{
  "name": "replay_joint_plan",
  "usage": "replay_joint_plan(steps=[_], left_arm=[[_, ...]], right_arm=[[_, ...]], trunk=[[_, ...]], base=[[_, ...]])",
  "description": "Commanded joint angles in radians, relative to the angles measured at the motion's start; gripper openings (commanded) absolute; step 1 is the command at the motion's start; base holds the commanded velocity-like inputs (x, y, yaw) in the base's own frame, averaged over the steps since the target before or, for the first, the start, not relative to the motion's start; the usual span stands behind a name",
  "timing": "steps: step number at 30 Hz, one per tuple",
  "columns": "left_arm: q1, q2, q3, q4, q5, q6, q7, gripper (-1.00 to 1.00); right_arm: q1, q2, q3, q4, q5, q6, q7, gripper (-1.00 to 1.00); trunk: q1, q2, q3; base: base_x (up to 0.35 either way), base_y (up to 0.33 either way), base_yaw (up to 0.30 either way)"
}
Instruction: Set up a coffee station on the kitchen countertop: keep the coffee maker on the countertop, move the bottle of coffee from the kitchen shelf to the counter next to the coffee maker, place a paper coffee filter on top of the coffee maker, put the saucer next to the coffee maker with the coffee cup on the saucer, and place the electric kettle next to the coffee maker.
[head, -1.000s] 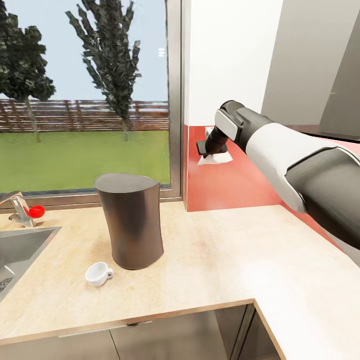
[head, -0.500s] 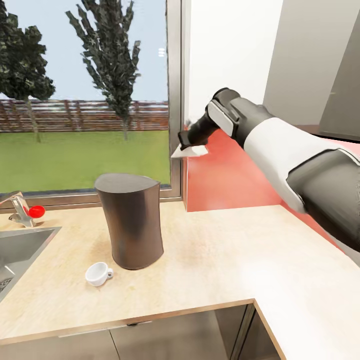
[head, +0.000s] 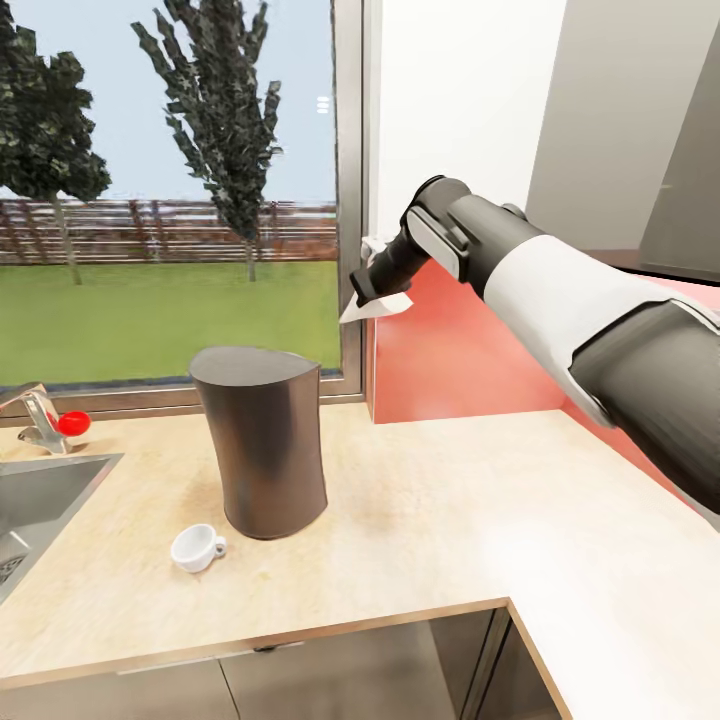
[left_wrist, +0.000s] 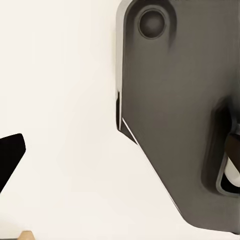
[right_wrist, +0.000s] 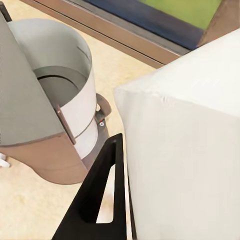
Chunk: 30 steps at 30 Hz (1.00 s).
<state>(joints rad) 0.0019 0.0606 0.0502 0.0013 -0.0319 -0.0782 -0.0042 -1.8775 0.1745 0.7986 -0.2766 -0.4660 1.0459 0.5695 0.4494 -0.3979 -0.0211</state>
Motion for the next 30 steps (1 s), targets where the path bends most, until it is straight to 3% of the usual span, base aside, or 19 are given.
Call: replay_joint_plan(steps=[1, 11, 30], left_arm=[[0.0, 0.0, 0.005, 0.0, -0.003, -0.003, 0.0, 1.0], [0.0, 0.0, 0.005, 0.0, -0.002, -0.003, 0.0, 1.0], [0.0, -0.001, 0.005, 0.0, -0.003, -0.003, 0.0, 1.0]], right_arm=[[-0.002, 0.0, 0.005, 0.001, 0.001, 0.001, 0.004, -1.0], [-0.002, 0.0, 0.004, 0.003, 0.001, 0.001, 0.004, -1.0], [-0.002, 0.0, 0.004, 0.007, 0.005, 0.001, 0.004, -1.0]], trunk=[[0.001, -0.002, -0.002], [0.001, -0.002, -0.005], [0.001, -0.002, -0.024]], base=[[0.0, 0.0, 0.061], [0.0, 0.0, 0.069], [0.0, 0.0, 0.186]])
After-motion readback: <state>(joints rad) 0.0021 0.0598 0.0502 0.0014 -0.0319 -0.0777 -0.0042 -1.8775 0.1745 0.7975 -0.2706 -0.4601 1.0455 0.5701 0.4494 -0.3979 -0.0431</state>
